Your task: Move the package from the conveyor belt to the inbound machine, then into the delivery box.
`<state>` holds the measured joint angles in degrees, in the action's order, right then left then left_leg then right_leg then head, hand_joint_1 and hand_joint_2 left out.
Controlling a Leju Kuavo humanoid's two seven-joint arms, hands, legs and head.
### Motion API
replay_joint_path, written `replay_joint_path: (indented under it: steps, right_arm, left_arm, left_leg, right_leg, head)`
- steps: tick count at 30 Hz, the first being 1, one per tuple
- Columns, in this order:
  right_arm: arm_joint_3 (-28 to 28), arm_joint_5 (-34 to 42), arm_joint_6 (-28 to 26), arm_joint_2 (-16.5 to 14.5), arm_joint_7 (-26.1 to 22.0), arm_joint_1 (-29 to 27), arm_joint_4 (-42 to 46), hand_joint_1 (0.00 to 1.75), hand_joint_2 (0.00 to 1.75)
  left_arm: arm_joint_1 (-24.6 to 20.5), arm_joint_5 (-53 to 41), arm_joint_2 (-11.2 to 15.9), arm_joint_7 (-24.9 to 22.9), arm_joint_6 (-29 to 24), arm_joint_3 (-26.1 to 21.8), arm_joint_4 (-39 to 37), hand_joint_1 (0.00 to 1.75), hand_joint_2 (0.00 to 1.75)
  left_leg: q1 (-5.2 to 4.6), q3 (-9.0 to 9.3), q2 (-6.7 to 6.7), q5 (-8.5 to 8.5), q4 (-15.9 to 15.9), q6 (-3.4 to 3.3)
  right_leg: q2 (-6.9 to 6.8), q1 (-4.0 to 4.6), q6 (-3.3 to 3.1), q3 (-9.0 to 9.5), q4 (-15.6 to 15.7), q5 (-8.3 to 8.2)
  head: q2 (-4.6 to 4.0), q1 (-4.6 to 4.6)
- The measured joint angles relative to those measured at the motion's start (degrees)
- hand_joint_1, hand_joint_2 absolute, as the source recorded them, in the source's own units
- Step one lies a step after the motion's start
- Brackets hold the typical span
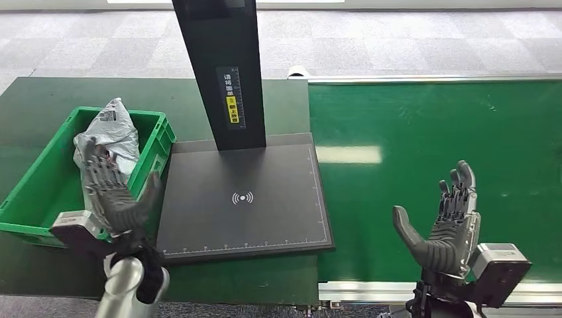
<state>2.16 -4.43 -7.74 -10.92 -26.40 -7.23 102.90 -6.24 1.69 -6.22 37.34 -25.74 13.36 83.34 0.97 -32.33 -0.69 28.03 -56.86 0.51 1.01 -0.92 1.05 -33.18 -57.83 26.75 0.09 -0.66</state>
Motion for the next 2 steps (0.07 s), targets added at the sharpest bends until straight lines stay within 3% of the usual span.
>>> replay_joint_path:
  steps: [2]
  right_arm:
    - [1.2,-0.6,-0.2,-0.1,0.2,0.0,-2.1,0.00,1.75]
  left_arm:
    - [2.2,4.3,-1.0,-0.4,3.6,4.8,-1.4,0.00,1.75]
  left_leg:
    - [0.01,0.00,0.00,0.01,0.0,0.00]
  right_leg:
    - [0.00,0.01,0.00,0.00,0.0,0.00]
  head:
    - [0.00,-0.01]
